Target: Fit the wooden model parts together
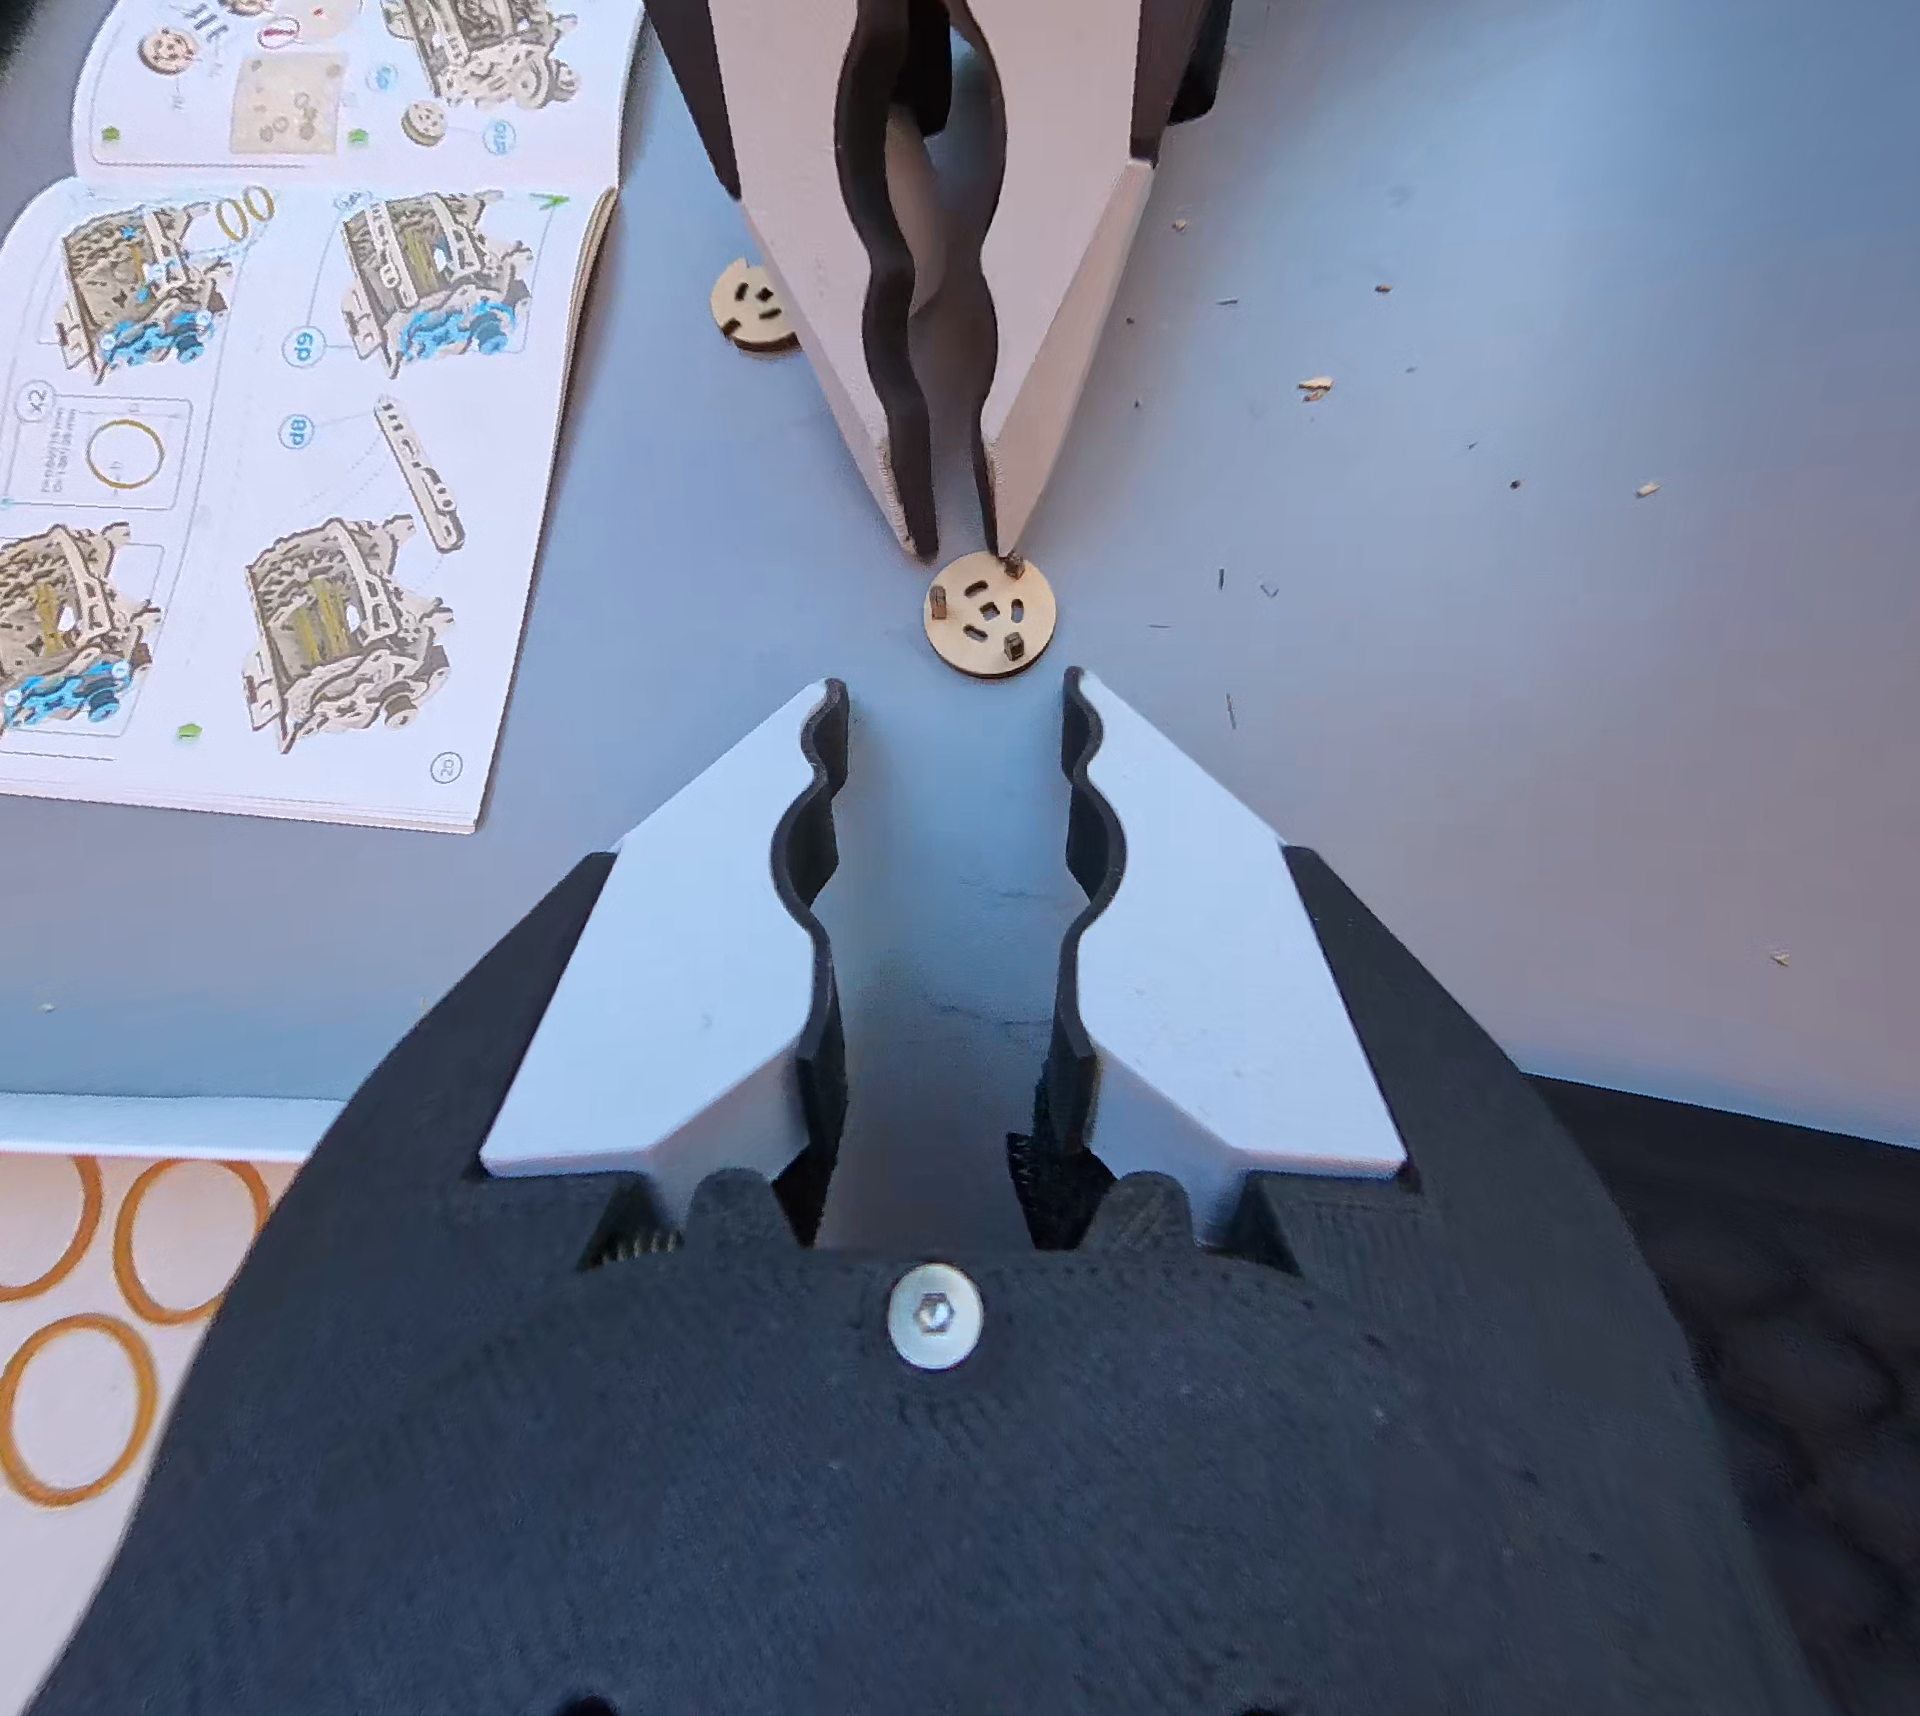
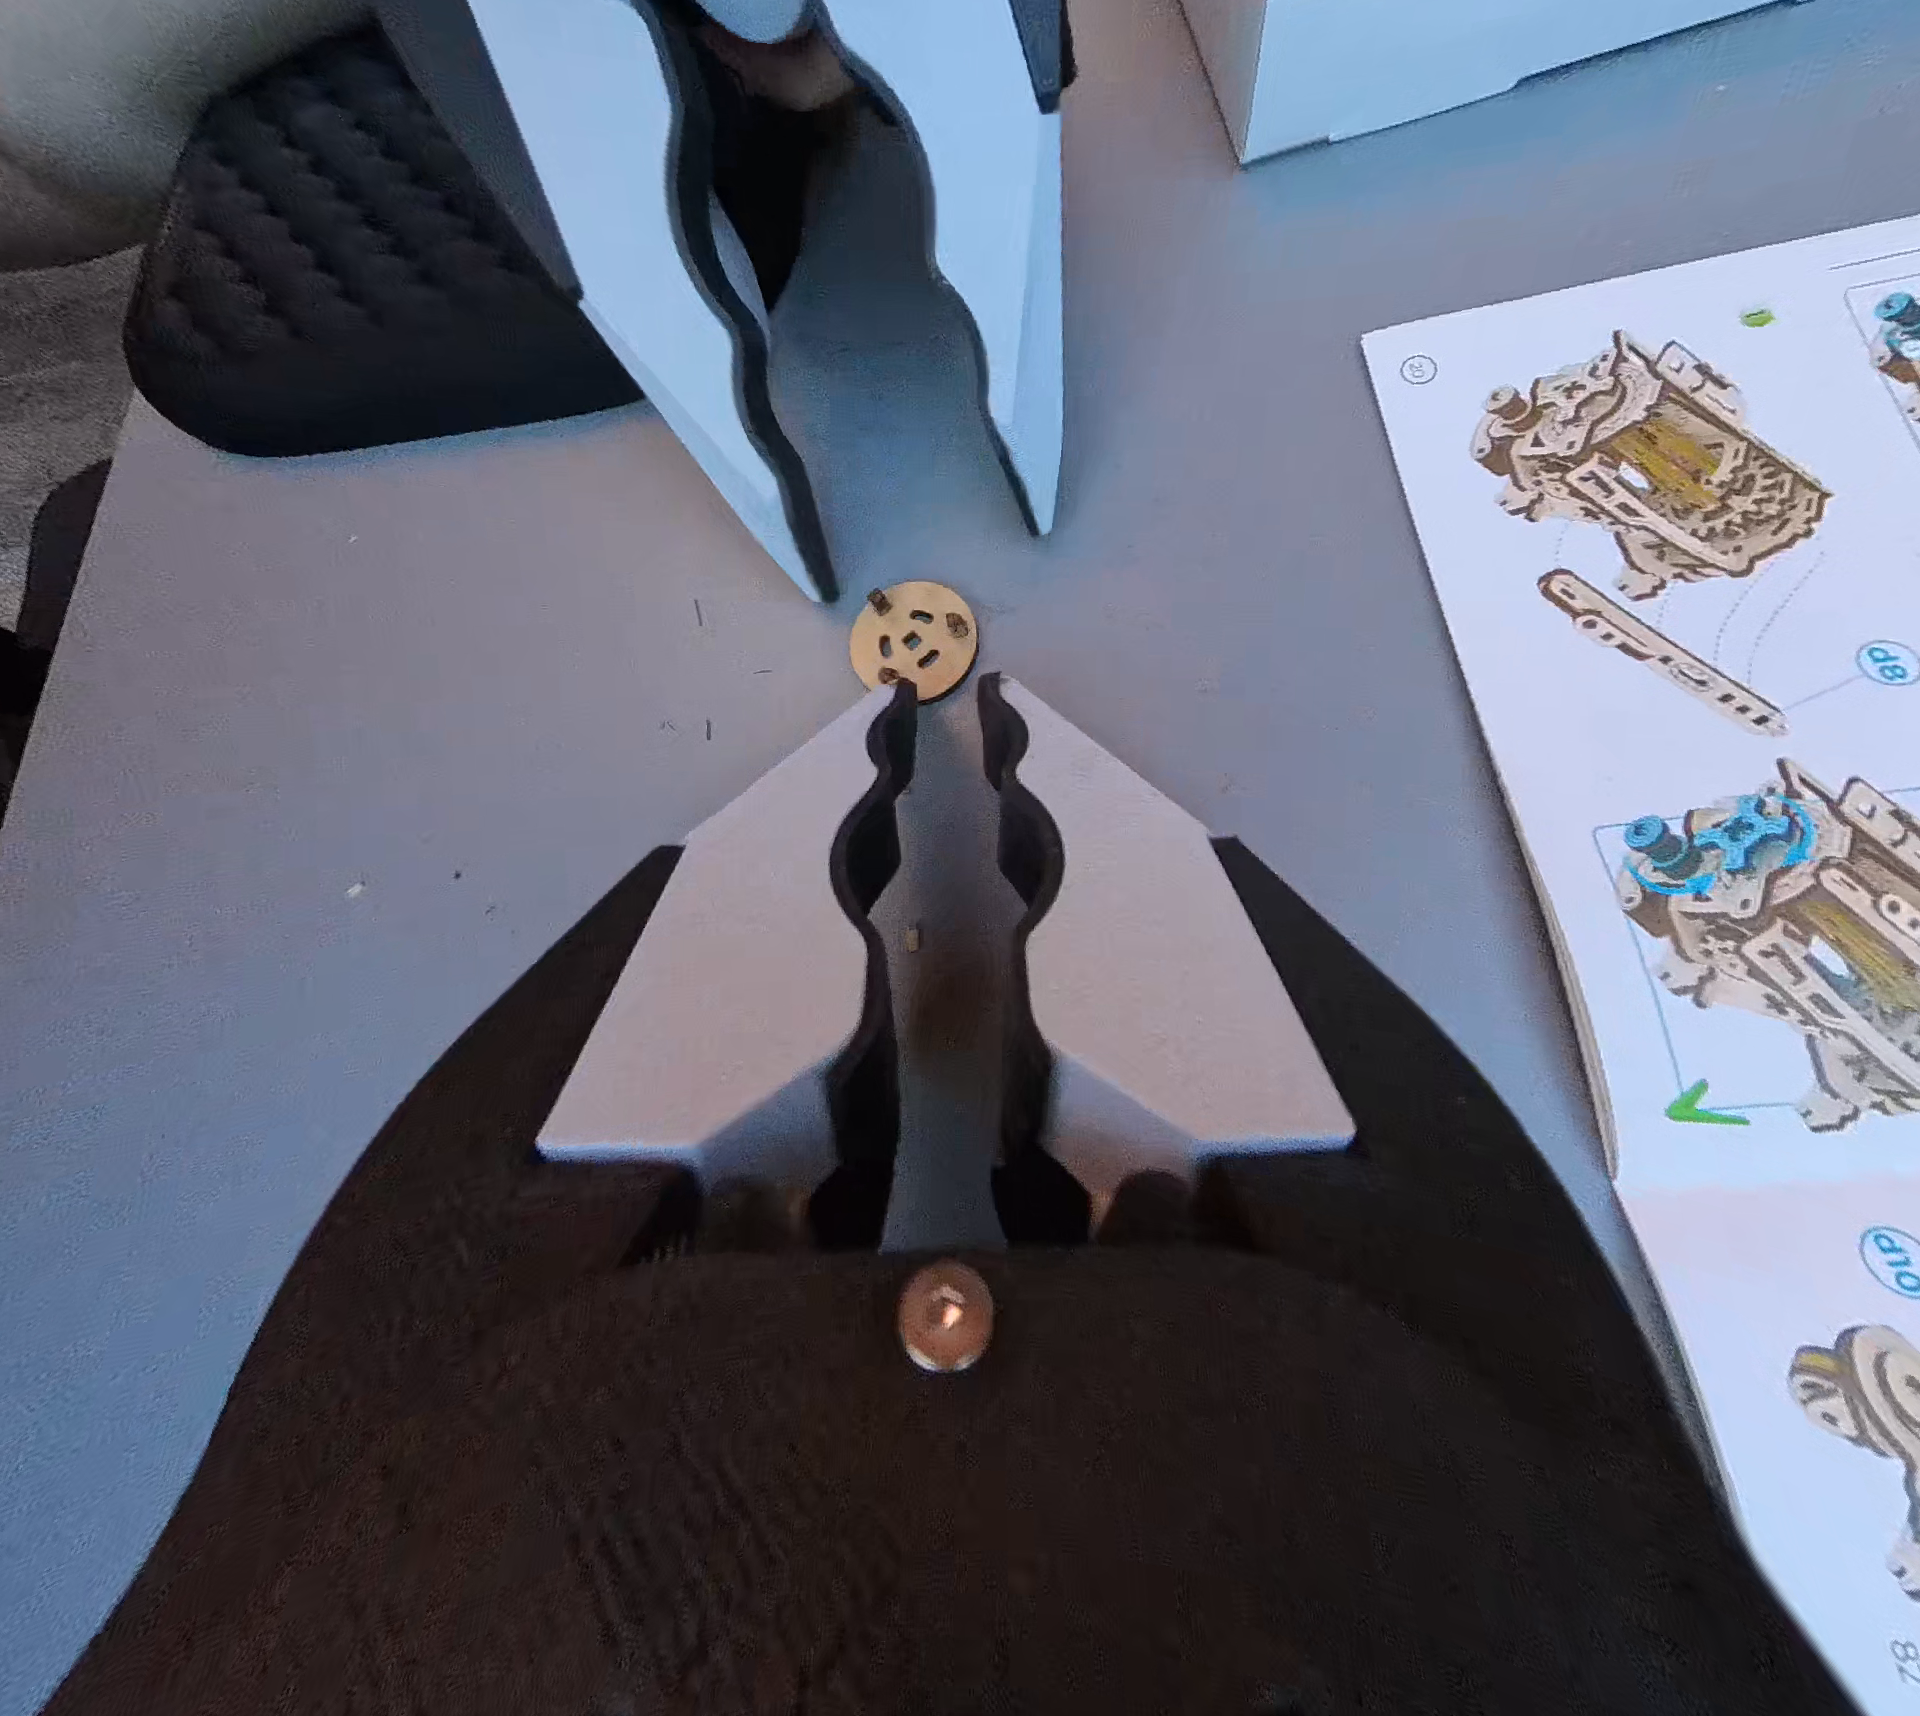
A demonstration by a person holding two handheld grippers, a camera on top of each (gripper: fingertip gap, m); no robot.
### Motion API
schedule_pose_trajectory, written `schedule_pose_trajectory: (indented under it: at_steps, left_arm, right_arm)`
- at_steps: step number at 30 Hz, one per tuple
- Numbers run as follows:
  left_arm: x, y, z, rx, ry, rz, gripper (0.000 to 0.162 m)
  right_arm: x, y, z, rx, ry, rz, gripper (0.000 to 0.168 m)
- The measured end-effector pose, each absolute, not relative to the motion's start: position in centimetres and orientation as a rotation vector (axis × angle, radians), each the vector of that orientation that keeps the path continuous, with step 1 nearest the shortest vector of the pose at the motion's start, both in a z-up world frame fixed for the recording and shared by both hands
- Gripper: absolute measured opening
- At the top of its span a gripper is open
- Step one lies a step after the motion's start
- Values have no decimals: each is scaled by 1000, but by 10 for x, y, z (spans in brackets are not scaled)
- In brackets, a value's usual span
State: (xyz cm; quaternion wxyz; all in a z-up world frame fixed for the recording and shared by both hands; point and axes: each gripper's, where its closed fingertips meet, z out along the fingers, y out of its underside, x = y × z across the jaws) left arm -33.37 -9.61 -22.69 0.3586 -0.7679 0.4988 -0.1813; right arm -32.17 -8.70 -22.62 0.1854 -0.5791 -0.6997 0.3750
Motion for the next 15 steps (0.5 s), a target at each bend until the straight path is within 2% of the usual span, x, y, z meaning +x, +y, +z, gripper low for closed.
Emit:
schedule_pose_trajectory:
  at_steps: [1,2,7,11,15]
  left_arm:
    - [-332,-96,-226,-1971,1285,-469,38]
    - [-331,-95,-226,-1968,1286,-469,37]
    - [-330,-95,-227,-1963,1294,-457,39]
    - [-336,-93,-227,-1968,1292,-424,34]
    - [-336,-95,-219,-1964,1264,-470,35]
  right_arm:
    - [-322,-88,-226,-1626,-1975,1052,9]
    - [-320,-92,-226,-1629,-1992,1074,0]
    - [-317,-99,-226,-1675,-1985,1085,6]
    - [-312,-102,-226,-1677,-1991,1075,4]
    - [-312,-99,-222,-1623,-1998,1044,3]
